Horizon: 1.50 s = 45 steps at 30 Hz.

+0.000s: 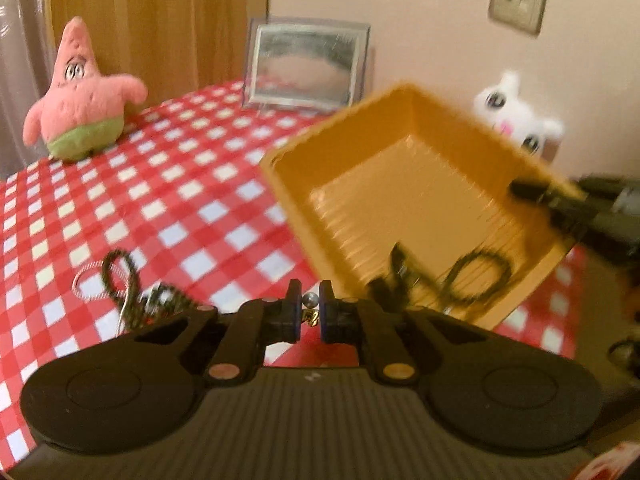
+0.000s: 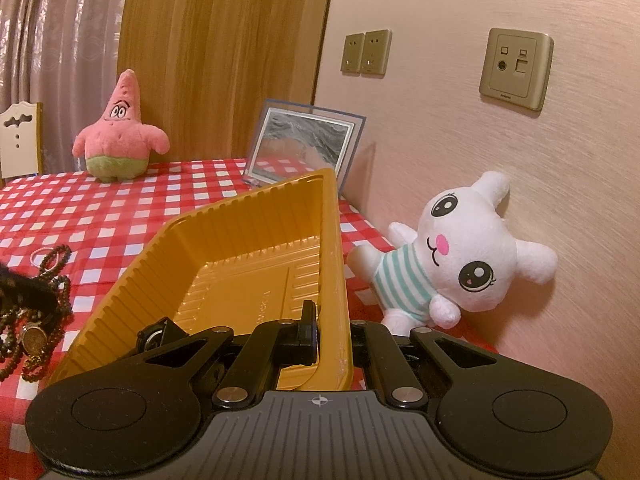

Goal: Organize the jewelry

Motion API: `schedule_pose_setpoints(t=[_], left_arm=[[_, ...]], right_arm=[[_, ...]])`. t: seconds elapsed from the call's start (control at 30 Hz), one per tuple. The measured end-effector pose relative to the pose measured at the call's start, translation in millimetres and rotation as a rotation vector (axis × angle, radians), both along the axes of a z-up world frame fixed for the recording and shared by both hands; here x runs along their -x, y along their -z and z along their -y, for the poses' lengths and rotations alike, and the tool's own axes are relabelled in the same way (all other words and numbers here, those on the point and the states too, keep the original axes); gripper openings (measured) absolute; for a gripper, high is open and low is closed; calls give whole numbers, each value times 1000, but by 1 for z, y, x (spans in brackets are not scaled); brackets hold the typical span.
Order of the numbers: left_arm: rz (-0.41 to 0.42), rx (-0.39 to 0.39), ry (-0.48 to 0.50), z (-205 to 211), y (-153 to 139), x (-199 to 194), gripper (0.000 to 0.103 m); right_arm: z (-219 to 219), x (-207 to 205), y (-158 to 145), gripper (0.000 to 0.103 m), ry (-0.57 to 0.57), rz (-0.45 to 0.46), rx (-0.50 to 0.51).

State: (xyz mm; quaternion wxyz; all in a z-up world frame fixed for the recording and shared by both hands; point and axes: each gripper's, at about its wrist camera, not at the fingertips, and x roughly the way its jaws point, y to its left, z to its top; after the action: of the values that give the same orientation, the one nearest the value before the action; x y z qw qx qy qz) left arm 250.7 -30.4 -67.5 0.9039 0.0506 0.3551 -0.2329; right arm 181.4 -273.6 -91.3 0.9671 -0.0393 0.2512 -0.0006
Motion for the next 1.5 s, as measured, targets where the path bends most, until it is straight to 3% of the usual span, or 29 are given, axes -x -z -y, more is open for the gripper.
schedule_pose_setpoints(t=[0.17, 0.43, 0.87, 0.97, 1.2, 1.5], left_arm=[[14, 67, 43, 17, -16, -4, 7], [-43, 113, 129, 61, -1, -13, 7], [-90, 98, 169, 109, 25, -36, 8], [-88, 117, 159, 105, 20, -36, 16], [-16, 157, 75, 68, -12, -31, 16], [43, 69, -126, -20, -26, -18, 16]], right_arm=[[0, 0, 1, 4, -3, 0, -2], [0, 0, 1, 4, -9, -1, -5], [4, 0, 3, 4, -10, -5, -14], [6, -1, 5, 4, -9, -6, -21], [16, -7, 7, 4, 2, -12, -40], [23, -12, 4, 4, 14, -10, -55]])
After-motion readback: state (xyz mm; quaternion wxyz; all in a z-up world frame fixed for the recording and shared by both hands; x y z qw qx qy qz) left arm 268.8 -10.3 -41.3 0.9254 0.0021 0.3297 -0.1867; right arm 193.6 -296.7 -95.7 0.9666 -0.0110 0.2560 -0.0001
